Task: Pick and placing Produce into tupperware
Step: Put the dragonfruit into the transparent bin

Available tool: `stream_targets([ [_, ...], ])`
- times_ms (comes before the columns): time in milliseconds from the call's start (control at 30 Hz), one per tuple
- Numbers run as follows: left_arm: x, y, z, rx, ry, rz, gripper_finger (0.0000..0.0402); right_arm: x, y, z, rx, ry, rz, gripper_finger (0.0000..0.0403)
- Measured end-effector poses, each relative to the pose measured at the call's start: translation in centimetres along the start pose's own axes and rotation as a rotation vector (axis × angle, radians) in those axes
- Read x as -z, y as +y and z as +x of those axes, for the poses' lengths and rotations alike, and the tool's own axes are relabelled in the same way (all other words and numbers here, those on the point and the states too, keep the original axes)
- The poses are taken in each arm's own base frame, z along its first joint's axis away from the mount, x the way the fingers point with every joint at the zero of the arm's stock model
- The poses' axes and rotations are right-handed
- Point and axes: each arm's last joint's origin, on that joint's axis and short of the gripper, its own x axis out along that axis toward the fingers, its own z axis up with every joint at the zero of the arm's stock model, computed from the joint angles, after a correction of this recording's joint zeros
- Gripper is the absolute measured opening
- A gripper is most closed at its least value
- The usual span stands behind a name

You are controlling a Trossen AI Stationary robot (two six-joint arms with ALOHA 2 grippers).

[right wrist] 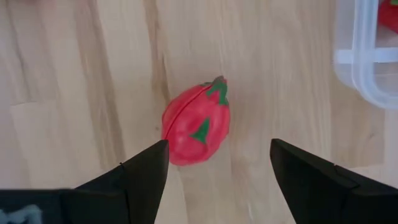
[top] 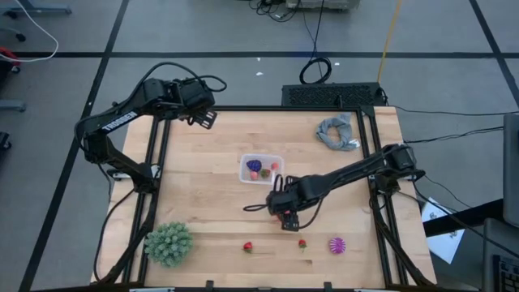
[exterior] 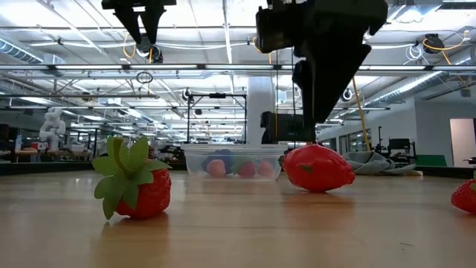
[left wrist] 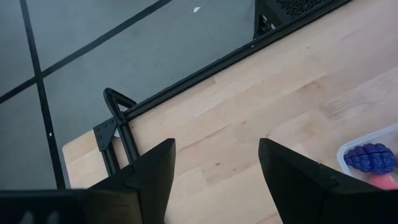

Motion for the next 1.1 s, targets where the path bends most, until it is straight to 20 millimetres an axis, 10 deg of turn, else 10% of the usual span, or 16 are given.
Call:
stream_targets([
  [1100,0.3,-0.4,-0.3,0.013,-0.005,0.026,0.0237,-1.1,0.3,-0.1,0.016,-0.136,-0.021,0.027],
])
